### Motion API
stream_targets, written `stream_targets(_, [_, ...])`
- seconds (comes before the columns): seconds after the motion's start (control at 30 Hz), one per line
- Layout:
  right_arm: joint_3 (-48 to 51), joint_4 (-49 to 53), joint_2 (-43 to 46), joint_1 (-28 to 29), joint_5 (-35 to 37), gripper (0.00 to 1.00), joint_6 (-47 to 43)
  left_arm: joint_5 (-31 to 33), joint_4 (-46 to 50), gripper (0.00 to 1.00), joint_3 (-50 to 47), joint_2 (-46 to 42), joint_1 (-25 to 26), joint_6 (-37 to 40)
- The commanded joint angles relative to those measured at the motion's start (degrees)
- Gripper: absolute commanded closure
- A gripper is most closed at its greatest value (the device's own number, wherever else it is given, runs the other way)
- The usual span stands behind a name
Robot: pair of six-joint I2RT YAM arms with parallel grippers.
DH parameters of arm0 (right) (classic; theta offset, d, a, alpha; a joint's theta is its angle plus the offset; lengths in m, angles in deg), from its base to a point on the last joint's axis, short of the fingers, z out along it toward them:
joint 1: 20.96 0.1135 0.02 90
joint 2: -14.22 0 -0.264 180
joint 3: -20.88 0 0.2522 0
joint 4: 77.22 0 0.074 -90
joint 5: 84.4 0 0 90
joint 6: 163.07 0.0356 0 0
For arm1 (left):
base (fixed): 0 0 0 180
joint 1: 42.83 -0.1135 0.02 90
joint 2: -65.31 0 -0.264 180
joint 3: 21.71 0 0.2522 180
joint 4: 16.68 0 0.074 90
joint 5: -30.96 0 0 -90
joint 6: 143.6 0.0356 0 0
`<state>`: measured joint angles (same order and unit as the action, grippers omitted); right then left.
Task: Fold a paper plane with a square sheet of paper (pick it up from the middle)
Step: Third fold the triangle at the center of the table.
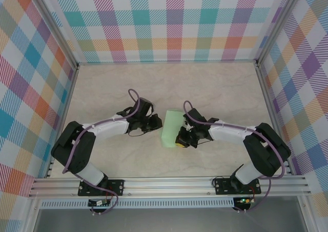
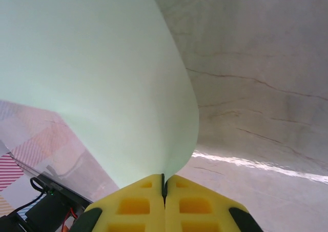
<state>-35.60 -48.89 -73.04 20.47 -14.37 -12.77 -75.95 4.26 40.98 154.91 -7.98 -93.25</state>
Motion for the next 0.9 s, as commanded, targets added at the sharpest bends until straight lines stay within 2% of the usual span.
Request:
stream_targets(0.0, [-3.3,-1.0,-0.5,0.4,0.5,1.0,-2.1,4.5,-0.1,0.88,-1.9,-4.1,0.6,-0.4])
stream_targets(0.13, [-5.8,-0.2,-3.3,0.4,0.3,1.0,-3.7,3.9,-1.3,0.87,-2.5,-4.2,0.6,-0.4])
stream_targets(0.3, [-7.2,0.1,-5.3,0.4,0.2,0.98,-4.3,0.1,-3.9,0.88,-1.0,0.2,0.6,-0.4])
stream_targets(0.53, [-7.2,-2.3,-5.6,0.4,0.5,0.82,-2.7,0.5,-4.2,0.89,1.1,6.0,0.5,-0.1])
stream_targets(0.87, [-6.9,-0.6,-3.4,0.4,0.0,0.81,-0.6,-1.1,-3.4,0.9,2.3,9.8,0.5,0.2])
